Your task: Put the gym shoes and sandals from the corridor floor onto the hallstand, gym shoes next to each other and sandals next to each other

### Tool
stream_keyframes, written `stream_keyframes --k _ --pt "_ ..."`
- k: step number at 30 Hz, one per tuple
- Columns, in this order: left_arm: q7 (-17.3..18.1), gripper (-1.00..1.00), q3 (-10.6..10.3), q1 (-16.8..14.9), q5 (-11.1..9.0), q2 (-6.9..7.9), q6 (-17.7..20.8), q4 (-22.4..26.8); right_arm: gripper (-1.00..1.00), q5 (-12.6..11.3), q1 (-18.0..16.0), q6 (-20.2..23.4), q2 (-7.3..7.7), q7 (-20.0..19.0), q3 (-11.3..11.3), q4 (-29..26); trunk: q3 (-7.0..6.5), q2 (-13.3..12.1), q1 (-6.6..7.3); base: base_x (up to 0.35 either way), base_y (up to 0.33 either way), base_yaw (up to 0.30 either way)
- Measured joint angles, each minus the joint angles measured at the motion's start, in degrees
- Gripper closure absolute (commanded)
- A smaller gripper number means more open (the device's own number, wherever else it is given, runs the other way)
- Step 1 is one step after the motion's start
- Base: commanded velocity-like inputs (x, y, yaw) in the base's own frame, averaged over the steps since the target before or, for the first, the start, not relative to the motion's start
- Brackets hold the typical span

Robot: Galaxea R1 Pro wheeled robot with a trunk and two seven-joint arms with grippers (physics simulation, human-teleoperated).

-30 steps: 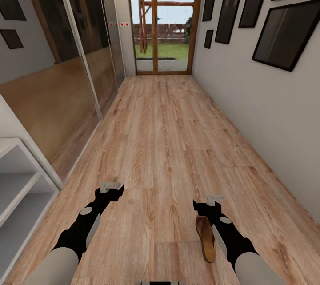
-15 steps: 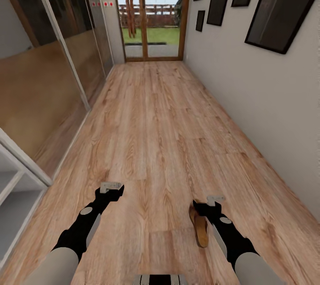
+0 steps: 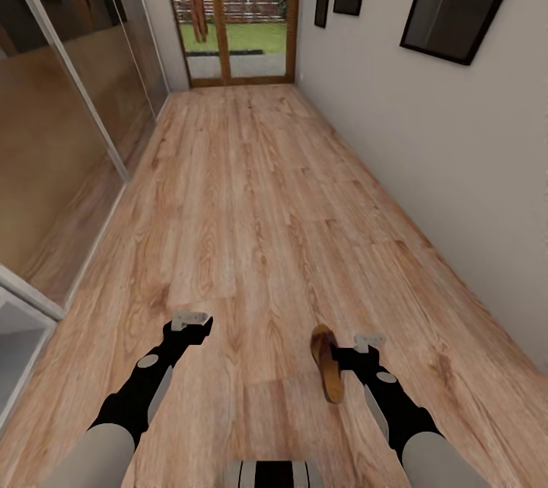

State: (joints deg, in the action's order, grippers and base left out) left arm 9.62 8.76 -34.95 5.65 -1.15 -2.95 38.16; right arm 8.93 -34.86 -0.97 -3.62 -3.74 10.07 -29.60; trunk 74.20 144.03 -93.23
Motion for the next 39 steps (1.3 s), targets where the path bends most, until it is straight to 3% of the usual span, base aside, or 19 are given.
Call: stream_keyframes --k 15,31,39 --pt "0.00 -1.00 0.00 0.02 -0.01 -0.05 0.01 0.02 -1.00 0.09 -0.01 -0.21 -0.01 0.01 0.00 0.31 4.18 0.19 -0.36 0.000 0.000 0.083" --pt "0.00 -1.00 0.00 0.00 0.00 -0.01 0.00 0.01 -1.00 0.09 0.00 -0.30 -0.03 0.00 0.00 0.44 4.98 0.19 -0.36 0.000 0.000 0.098" --pt "0.00 -1.00 0.00 0.01 0.00 -0.01 0.00 0.01 -1.00 0.03 0.00 -0.31 -0.01 0.00 0.03 0.34 7.21 0.29 -0.57 0.000 0.000 0.002"
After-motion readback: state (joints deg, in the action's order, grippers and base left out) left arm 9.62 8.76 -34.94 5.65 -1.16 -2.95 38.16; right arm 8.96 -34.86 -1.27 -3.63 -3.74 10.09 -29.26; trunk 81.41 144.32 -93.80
